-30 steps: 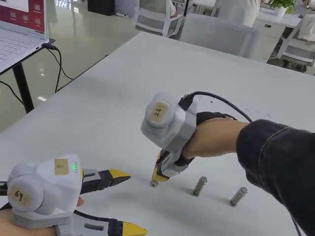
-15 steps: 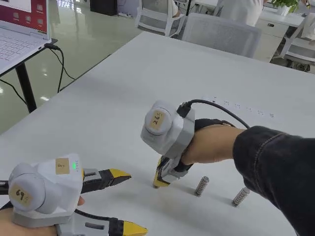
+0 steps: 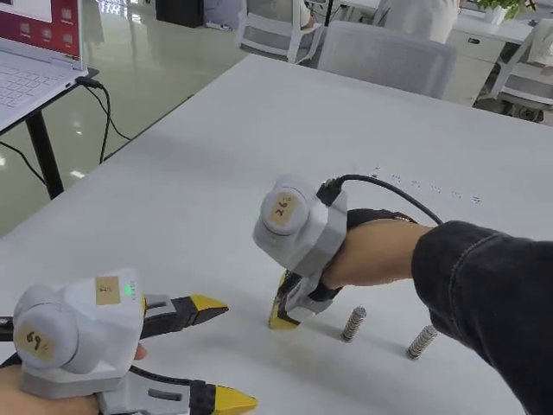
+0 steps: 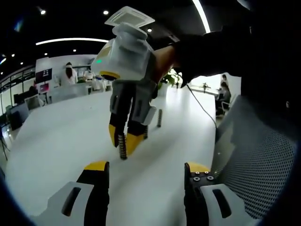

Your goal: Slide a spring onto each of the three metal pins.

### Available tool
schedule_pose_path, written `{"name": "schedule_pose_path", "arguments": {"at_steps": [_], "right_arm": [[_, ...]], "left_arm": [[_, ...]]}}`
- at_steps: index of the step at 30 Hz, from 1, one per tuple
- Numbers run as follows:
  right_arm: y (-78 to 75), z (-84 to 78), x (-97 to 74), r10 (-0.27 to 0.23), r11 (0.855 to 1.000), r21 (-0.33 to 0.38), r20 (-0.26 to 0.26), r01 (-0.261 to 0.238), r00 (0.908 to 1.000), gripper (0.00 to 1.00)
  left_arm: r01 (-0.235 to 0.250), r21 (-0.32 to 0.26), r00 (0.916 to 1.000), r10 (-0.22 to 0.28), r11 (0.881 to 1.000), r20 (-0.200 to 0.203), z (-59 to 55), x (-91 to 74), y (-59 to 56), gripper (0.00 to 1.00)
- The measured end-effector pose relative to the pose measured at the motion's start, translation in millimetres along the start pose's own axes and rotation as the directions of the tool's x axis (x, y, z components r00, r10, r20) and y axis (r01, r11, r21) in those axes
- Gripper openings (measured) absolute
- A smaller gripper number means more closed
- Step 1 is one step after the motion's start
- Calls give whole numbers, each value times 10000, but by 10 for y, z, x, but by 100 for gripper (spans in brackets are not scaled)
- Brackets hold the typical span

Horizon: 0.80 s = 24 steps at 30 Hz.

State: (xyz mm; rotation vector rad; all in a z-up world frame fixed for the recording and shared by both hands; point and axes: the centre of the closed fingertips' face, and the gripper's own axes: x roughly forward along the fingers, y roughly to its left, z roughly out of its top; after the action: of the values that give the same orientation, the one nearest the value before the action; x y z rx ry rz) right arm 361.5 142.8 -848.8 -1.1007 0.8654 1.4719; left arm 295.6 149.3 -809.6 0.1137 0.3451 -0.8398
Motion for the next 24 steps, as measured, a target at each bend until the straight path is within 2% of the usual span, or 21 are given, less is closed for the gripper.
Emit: {"name": "schedule_pose_path", "arguments": {"at_steps": [12,24], "right_arm": [[-39,-210,-89,-224,9979,611,334,203,9992,34],[-77,-393,-180,-644,9860,1600,1018,476,9927,55]], "left_arm": [[72,67,10000,-72,10000,28,48,35,1,59],[199,174,9998,-199,9997,-10,93,65,-8,60]]}}
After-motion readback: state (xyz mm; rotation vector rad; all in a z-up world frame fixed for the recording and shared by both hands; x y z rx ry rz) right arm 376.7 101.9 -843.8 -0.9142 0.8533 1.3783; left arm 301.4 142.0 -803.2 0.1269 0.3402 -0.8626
